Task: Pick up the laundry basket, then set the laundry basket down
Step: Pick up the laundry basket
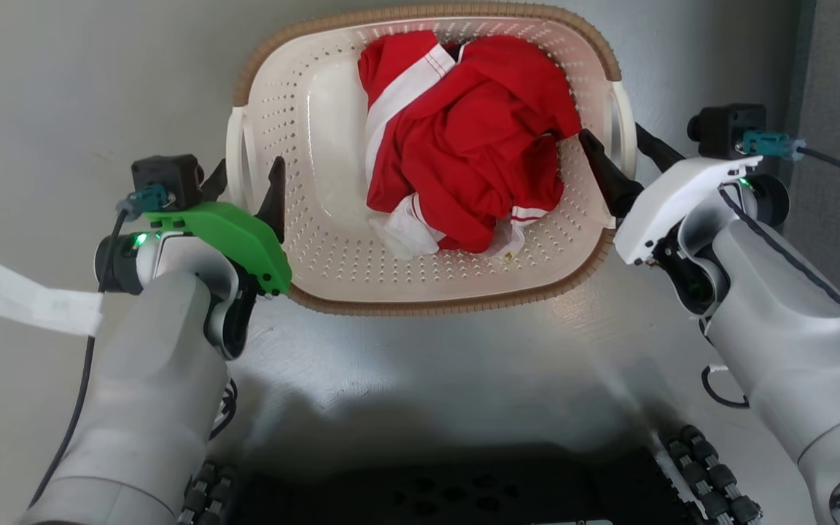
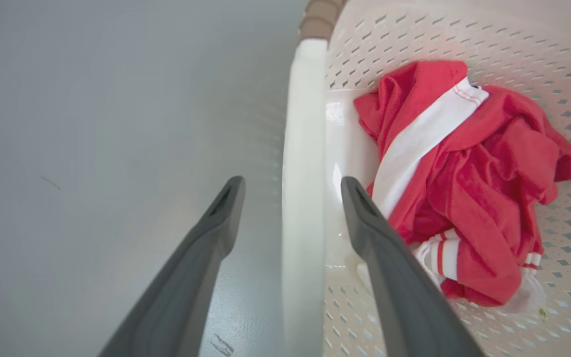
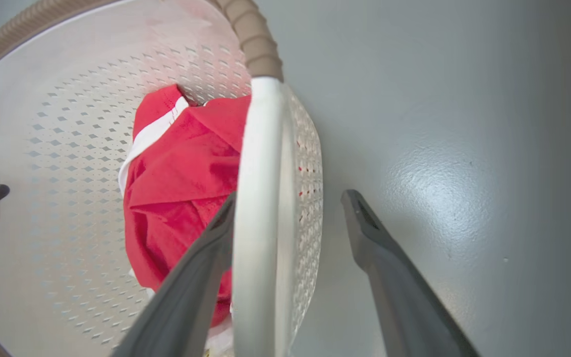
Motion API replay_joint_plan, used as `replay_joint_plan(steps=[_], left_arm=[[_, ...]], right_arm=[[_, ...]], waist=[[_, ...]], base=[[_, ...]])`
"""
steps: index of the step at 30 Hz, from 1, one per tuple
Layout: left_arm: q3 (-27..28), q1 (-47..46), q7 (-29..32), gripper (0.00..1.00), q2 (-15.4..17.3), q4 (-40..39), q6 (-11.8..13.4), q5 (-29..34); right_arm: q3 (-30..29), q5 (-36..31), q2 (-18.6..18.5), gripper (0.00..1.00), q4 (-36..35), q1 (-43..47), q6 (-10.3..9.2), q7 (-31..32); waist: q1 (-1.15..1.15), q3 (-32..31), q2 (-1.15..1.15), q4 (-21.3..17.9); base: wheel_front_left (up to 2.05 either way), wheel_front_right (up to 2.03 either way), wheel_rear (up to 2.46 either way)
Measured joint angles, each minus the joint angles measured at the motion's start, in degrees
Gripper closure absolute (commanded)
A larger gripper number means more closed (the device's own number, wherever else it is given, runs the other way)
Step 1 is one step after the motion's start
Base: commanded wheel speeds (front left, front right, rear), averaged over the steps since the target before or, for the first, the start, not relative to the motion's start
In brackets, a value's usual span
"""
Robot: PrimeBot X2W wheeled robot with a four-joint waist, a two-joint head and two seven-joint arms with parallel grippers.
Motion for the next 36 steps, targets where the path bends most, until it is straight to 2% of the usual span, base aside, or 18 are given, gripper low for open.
replay_joint_plan(steps=[6, 7, 10, 11, 12, 13, 14, 36], left_arm=[[-1.51, -2.49, 1.0, 0.0, -0.04, 2.08, -0.51, -1.53], [-1.72, -2.82, 0.99, 0.0, -0.04, 2.47, -0.58, -1.77], [-2.18, -3.3, 0.99, 0.0, -0.04, 3.16, -0.93, -2.9], [-2.36, -3.53, 0.96, 0.3, -0.04, 3.46, -0.93, -3.02], [-2.53, -3.81, 0.87, 0.47, -0.04, 3.75, -0.94, -3.14], [-2.76, -4.09, 0.63, 0.64, -0.04, 4.08, -0.96, -3.42], [-2.98, -4.31, 0.48, 1.0, -0.04, 4.28, -1.01, -3.63], [-7.99, -4.99, -1.11, 1.0, -0.83, 8.2, -2.02, -9.07]], right_arm=[[1.45, 1.71, -0.08, 0.0, 1.41, -2.11, 0.0, -0.04], [1.78, 1.9, -0.08, 0.06, 1.64, -2.36, 0.0, -0.2], [2.67, 2.44, -0.09, 0.53, 2.49, -2.97, 0.0, -0.45], [2.98, 2.52, -0.11, 0.7, 2.63, -3.19, 0.0, -0.68], [3.34, 2.68, -0.11, 0.94, 2.71, -3.38, 0.0, -0.89], [3.67, 2.91, -0.09, 1.0, 2.78, -3.55, 0.01, -1.03], [4.09, 2.91, 0.02, 1.0, 2.79, -3.74, 0.11, -1.42], [9.54, 8.54, 0.37, 1.0, 7.05, -4.34, -0.16, -4.5]], waist=[[0.0, 1.47, 0.0, -0.16], [0.0, 1.64, 0.0, -0.17], [0.0, 1.82, 0.0, -0.16], [0.0, 1.84, 0.0, -0.16], [0.0, 1.86, 0.0, -0.17], [0.0, 1.86, 0.0, -0.18], [0.0, 1.86, 0.0, -0.18], [-0.01, -3.17, 0.0, -0.3]], base=[[0.0, 0.0, 0.0], [0.0, 0.0, 0.0], [0.0, 0.0, 0.0], [0.0, 0.0, 0.0], [0.0, 0.0, 0.0], [0.0, 0.0, 0.0], [0.0, 0.0, 0.0], [0.0, 0.0, 0.0]])
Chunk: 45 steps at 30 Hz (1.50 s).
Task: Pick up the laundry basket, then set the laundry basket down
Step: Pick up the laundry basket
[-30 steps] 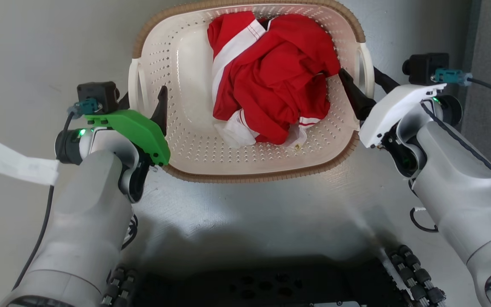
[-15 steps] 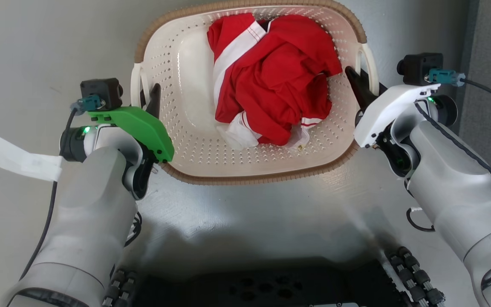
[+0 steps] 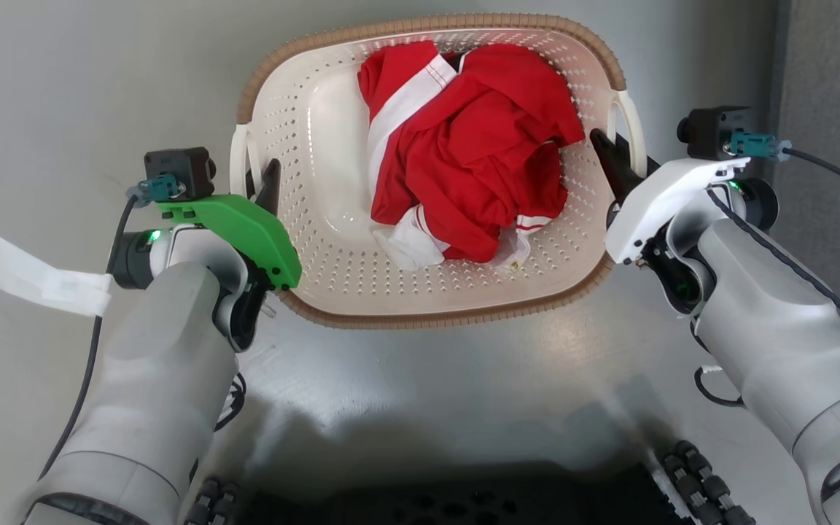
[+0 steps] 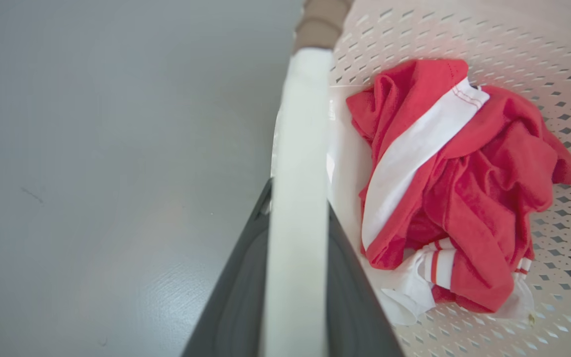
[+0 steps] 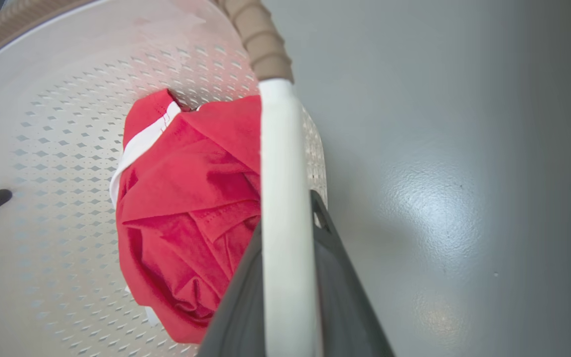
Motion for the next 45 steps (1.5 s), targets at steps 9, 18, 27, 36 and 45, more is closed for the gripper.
replay_joint_plan(steps=[9, 18, 27, 36, 45], left_arm=[[-2.52, 0.77, 1.13, 1.0, 0.04, 2.0, -0.49, -2.96], [-4.33, 2.72, 4.17, 1.0, 0.14, 3.6, -0.93, -5.89], [-5.47, 5.89, 7.16, 1.0, 0.15, 5.5, -1.01, -8.42], [-5.73, 9.87, 11.25, 1.0, 0.12, 7.43, -1.46, -11.96], [-6.89, 13.68, 14.24, 1.0, 0.08, 8.44, -1.51, -13.21]], right_arm=[[2.68, 2.08, 0.77, 1.0, 2.25, 0.25, 0.0, 0.01], [5.35, 4.67, 1.44, 1.0, 3.65, 1.03, 0.0, 2.25], [7.78, 8.08, 2.52, 1.0, 5.7, 3.02, -0.02, 7.98], [9.28, 12.05, 3.69, 1.0, 7.13, 6.7, -0.45, 14.4], [11.35, 13.71, 4.34, 1.0, 8.45, 9.82, -0.45, 18.14]], waist=[[0.0, -5.2, 0.0, -0.11], [0.0, -11.9, 0.0, -0.46], [0.0, -19.09, 0.0, -0.74], [0.0, -26.48, 0.0, -1.0], [0.0, -33.9, 0.0, -1.42]], base=[[0.0, 0.0, 0.0], [0.0, 0.0, 0.0], [0.0, 0.0, 0.0], [0.0, 0.0, 0.0], [0.0, 0.0, 0.0]])
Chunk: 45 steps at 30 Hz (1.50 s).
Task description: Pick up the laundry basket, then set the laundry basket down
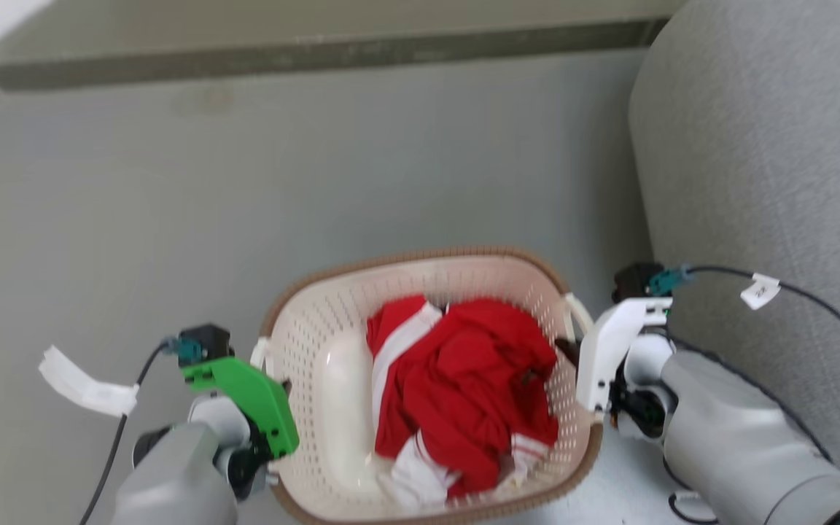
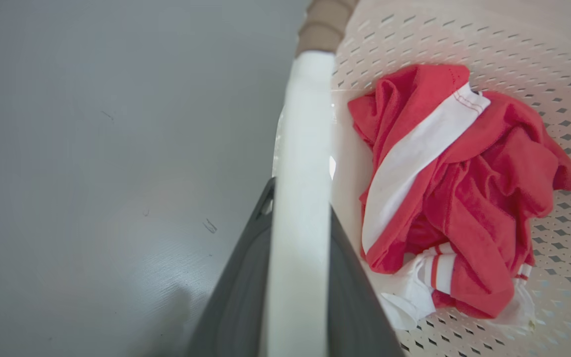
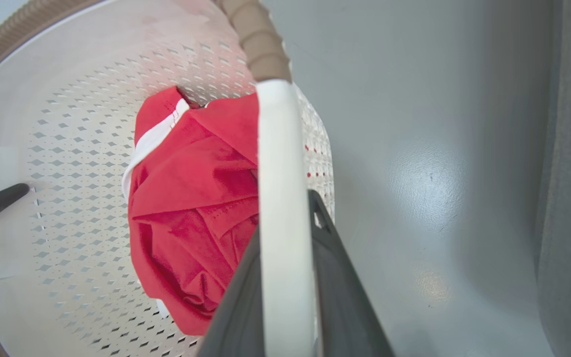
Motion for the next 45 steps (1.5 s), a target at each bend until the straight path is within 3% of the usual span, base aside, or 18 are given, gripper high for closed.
replay_joint_plan(steps=[16, 45], left_arm=[[-1.82, 3.2, 3.01, 1.0, -0.12, 0.32, -0.01, -2.2], [-3.57, 2.02, 3.23, 1.0, -0.12, 0.4, 0.0, -2.85]], right_arm=[[1.92, 1.33, 0.33, 1.0, 1.11, 2.98, 0.0, 3.01], [3.57, 2.53, -0.09, 1.0, 1.38, 1.67, 0.0, 3.09]], waist=[[0.0, -10.44, 0.0, -1.41], [0.0, -9.3, 0.0, -2.36]], base=[[0.0, 0.0, 0.0], [0.0, 0.0, 0.0]])
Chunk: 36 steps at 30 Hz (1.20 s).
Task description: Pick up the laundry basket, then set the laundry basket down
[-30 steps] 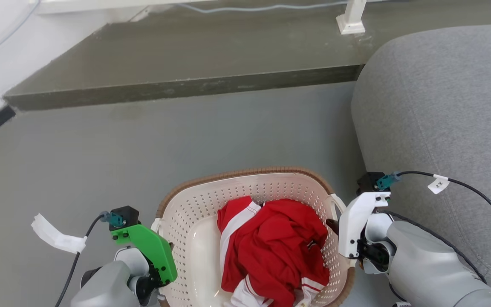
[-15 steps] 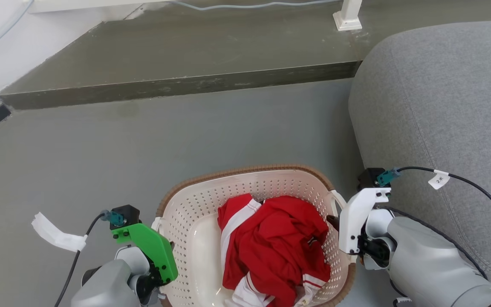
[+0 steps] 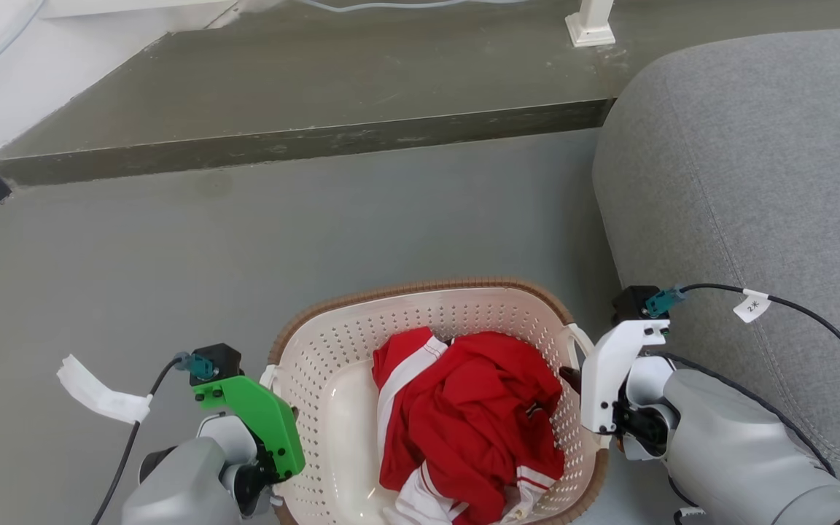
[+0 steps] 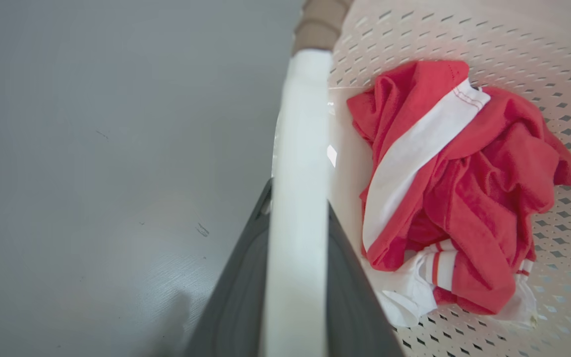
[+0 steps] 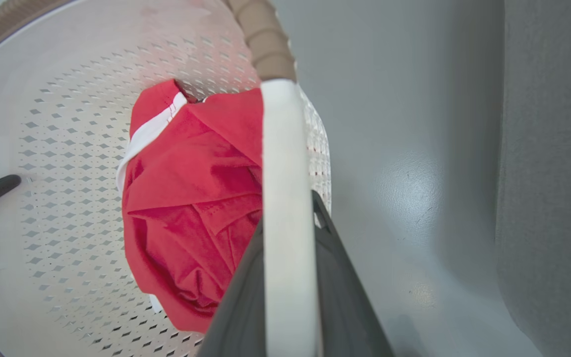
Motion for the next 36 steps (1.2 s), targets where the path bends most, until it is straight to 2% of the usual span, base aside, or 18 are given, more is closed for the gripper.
replay_joint_plan(steps=[9, 21, 27, 36], left_arm=[[-0.35, -0.62, -0.63, 1.0, 0.0, 0.22, 0.04, -0.01], [-0.49, -4.57, -1.91, 1.0, -0.03, -0.53, 0.83, -0.01], [-0.55, -6.77, -4.92, 1.0, 0.01, -1.08, 2.1, 0.02], [-1.02, -9.15, -8.55, 1.0, 0.04, -2.38, 2.63, 0.18]], right_arm=[[1.18, 0.31, -0.12, 1.0, 0.02, -1.06, 0.0, 0.0], [1.42, 0.31, -1.14, 1.0, -0.38, -4.82, 0.0, -0.96], [1.3, 0.53, -1.65, 1.0, -1.02, -6.63, 0.0, -2.23], [1.16, 0.88, -2.88, 1.0, -2.08, -8.72, 0.01, -4.82]], waist=[[0.0, 0.84, 0.0, -0.4], [0.0, 4.96, 0.0, -0.89], [0.0, 8.64, 0.0, -1.0], [0.0, 15.07, 0.0, -0.86]], base=[[0.0, 0.0, 0.0], [0.0, 0.0, 0.0], [0.0, 0.0, 0.0], [0.0, 0.0, 0.0]])
